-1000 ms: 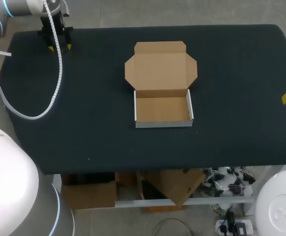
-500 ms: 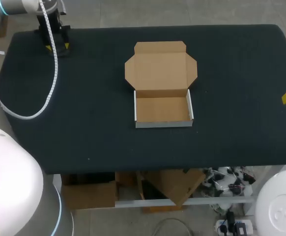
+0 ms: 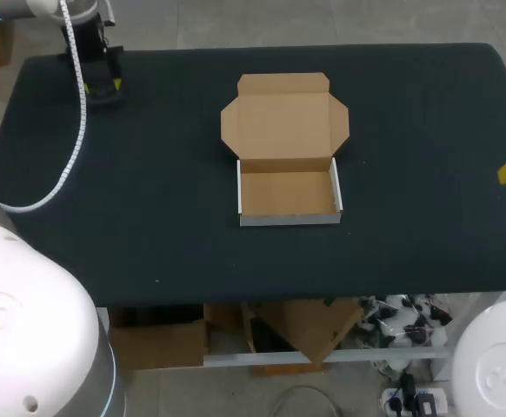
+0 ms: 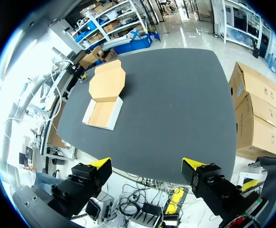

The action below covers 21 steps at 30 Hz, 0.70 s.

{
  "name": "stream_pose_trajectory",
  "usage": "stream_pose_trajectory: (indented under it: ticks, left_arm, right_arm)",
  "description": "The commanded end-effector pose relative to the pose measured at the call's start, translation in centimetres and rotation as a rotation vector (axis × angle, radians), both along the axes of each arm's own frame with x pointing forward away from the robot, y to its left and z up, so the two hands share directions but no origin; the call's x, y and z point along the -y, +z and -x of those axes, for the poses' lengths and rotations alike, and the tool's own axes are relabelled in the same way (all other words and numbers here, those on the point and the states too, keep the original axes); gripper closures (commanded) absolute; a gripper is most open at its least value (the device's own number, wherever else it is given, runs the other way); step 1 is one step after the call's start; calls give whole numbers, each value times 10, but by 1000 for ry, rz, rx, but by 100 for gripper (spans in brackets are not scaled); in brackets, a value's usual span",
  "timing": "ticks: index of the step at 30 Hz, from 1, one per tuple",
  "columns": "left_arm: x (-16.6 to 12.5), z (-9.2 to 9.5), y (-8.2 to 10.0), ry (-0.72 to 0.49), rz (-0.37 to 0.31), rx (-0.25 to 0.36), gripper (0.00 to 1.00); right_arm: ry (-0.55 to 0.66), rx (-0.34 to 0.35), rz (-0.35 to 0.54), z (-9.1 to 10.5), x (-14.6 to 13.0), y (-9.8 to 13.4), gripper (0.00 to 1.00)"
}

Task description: Assemble the packaging by folding the flat box into shape, placing the metal phone stand inside, and closing the box properly

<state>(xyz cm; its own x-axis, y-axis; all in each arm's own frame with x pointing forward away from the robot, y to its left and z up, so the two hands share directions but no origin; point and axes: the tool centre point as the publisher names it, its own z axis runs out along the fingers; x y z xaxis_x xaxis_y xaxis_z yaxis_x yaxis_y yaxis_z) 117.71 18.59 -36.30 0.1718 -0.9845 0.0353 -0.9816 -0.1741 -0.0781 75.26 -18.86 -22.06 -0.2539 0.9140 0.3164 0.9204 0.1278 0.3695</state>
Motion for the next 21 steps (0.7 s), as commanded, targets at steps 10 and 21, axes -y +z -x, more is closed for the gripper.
stream_pose_trajectory:
  ticks: [10, 21]
  left_arm:
    - [15, 60, 31, -30, -14, 72, 100]
    - [35, 93, 43, -63, -17, 72, 100]
  right_arm:
    - [277, 198, -49, 8, 2, 2, 0]
    - [561, 346, 32, 26, 4, 0, 0]
